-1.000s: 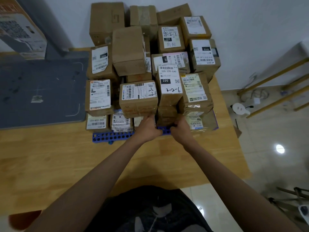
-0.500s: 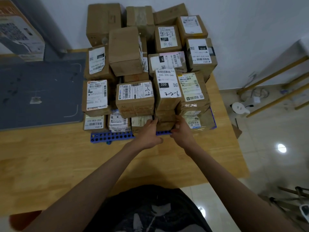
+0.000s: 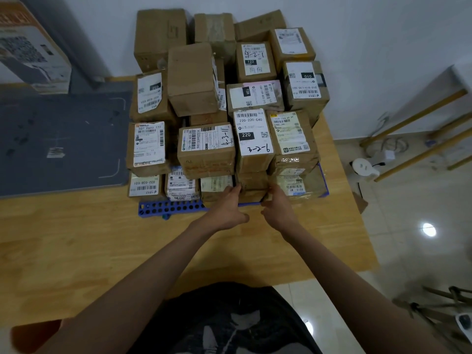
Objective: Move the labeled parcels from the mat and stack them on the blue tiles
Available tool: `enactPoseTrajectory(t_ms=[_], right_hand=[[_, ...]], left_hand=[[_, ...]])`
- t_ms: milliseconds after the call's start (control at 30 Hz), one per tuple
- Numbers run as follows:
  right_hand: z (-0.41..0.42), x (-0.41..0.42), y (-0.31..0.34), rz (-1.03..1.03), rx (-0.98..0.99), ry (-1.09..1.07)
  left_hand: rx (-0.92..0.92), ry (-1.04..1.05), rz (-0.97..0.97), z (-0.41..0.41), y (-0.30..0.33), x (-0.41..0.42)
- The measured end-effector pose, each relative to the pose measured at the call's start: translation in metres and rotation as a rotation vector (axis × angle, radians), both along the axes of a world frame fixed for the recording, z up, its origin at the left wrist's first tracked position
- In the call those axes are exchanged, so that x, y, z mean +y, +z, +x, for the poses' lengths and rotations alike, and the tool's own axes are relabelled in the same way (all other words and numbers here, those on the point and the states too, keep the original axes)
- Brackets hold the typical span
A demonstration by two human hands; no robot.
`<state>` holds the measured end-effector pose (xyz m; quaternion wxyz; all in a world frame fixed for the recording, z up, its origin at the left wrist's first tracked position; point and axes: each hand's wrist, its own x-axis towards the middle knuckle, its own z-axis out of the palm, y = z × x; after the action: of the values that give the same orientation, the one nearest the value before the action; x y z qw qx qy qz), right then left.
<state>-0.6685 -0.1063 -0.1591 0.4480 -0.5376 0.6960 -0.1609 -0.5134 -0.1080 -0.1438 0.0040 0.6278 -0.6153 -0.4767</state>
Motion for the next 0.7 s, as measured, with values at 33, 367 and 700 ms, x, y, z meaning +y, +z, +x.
enactPoseTrajectory(t_ms=[33,367,700], right_hand=[[0.000,0.000,0.001,0.001,0.004,0.006],[0.016,0.017,0.008,0.012,0.104,-0.057],[0.096,0.008,0.026,0.338,-0.023,0.133]], left_hand=[[0.000,-0.001,0.001,0.000,0.000,0.000],[0.050,-0.018,-0.010,0.018,0.002,0.003],[-0.044,0.134,-0.076,0.111,-0.003,0.013]])
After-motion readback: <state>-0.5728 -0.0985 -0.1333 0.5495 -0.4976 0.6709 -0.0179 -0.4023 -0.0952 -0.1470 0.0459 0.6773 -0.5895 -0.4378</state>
